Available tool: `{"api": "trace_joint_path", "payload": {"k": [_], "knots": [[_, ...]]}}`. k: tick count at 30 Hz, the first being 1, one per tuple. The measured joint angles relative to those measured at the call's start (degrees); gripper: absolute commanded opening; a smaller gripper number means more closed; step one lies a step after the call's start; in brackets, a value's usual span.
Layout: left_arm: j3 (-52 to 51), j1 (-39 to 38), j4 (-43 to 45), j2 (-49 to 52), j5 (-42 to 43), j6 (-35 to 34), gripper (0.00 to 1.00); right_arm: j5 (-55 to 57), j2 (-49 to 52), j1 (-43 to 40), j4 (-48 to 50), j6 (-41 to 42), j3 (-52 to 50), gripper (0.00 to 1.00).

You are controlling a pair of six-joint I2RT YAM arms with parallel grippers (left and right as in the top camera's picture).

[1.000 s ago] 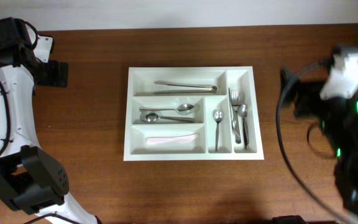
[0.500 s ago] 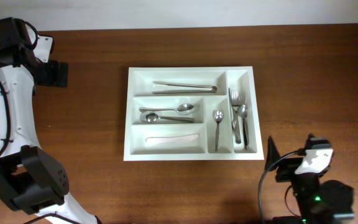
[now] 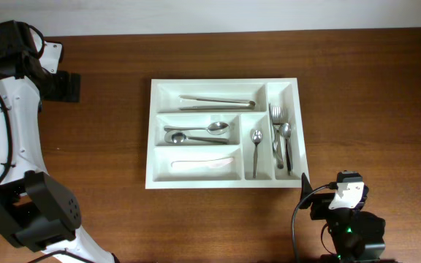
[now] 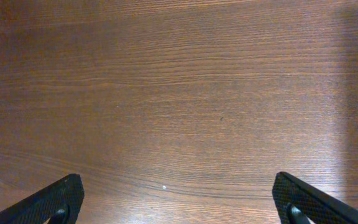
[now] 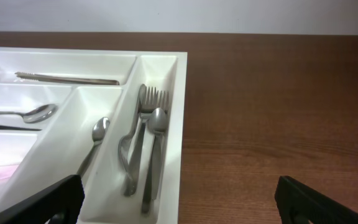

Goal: Pack container

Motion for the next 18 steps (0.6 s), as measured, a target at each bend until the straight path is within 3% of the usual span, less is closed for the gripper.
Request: {"api": "trace_joint_path", "payload": {"k": [18], "knots": [[0.0, 0.0, 0.0, 0.0, 0.0, 0.0, 0.99, -0.17, -0.11, 0.0, -0.42, 0.0, -0.04, 0.99]]}}
